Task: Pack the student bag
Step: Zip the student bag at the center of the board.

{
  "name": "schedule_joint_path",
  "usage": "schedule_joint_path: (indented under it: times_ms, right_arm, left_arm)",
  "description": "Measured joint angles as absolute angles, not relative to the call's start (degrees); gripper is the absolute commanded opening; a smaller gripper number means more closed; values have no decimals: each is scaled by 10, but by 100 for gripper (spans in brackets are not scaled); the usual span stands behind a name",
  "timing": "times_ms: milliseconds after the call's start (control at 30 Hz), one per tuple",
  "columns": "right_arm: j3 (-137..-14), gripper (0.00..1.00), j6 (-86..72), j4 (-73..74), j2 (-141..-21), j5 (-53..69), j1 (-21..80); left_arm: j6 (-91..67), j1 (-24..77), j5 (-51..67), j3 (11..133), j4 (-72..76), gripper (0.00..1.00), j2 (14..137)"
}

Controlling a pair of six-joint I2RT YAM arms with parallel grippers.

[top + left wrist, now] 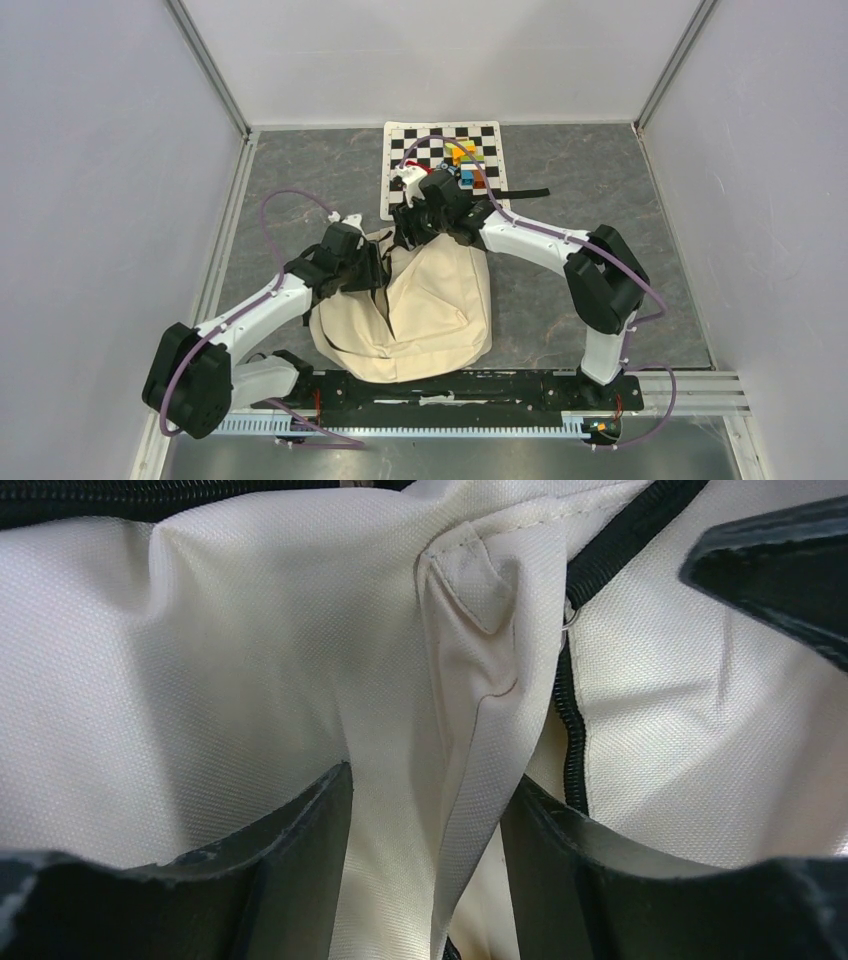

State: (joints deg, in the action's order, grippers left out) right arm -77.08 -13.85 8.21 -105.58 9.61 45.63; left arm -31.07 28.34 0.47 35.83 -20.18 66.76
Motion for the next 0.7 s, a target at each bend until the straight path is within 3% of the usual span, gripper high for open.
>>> schedule_joint_path:
  times_ms: [467, 533, 633, 700]
  right_arm:
    - [-784, 39, -151, 56, -1107, 137, 455]
    - [-784, 34, -153, 50, -1109, 142, 455]
    - [-784, 18, -157, 38, -1111, 149, 455]
    - [-784, 8, -162, 29, -1112, 154, 455]
  left_arm:
    - [-324, 283, 19, 344, -183, 54, 660]
    - [-325, 283, 19, 343, -183, 54, 659]
    - [-326, 283, 19, 343, -183, 55, 656]
    - [-326, 283, 19, 343, -183, 62, 653]
